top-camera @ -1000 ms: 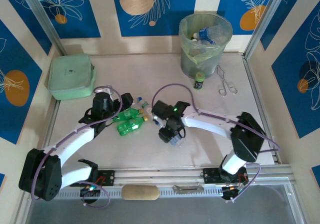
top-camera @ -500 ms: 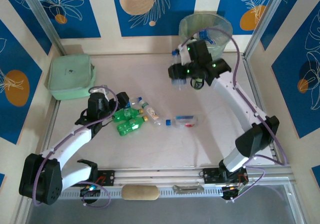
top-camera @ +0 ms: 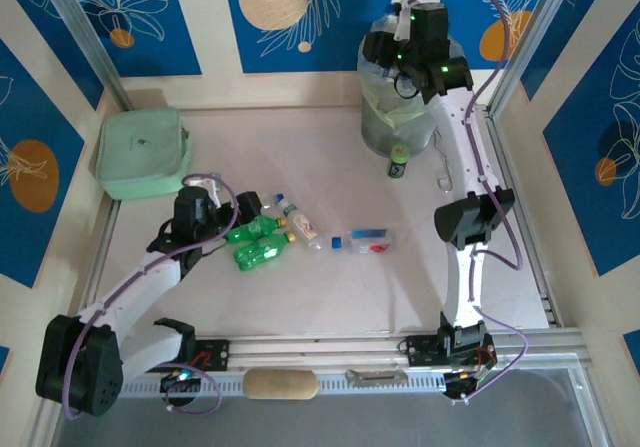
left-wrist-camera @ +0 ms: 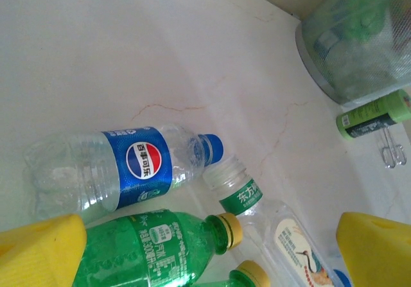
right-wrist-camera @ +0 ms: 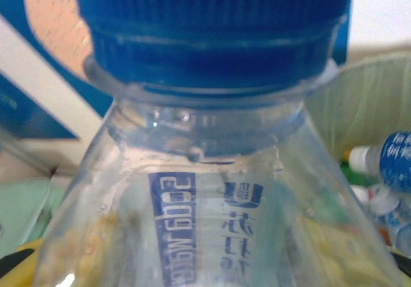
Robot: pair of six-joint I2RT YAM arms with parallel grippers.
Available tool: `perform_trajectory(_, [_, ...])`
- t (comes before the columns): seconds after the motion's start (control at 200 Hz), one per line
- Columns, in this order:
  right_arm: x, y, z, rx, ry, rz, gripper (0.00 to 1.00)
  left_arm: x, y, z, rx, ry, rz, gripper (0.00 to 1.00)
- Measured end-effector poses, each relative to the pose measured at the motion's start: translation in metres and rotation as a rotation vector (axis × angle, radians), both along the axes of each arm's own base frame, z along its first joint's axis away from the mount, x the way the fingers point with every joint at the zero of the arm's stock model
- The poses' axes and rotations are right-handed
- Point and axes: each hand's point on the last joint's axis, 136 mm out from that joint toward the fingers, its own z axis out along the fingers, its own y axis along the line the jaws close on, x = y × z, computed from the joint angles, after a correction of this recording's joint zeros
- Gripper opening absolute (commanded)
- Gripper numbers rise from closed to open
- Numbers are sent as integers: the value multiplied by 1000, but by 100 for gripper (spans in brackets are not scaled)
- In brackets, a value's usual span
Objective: Put the plastic bottles in the bin
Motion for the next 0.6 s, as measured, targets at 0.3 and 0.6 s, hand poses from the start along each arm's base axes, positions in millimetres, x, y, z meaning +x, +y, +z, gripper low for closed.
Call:
perform_trajectory(0.3, [52, -42, -40, 61, 29, -124, 50, -6, 8, -5, 63, 4, 7, 100])
perform_trajectory(0.6, [69, -48, -60, 112, 47, -132, 58, -5, 13, -7, 84, 5, 26, 100])
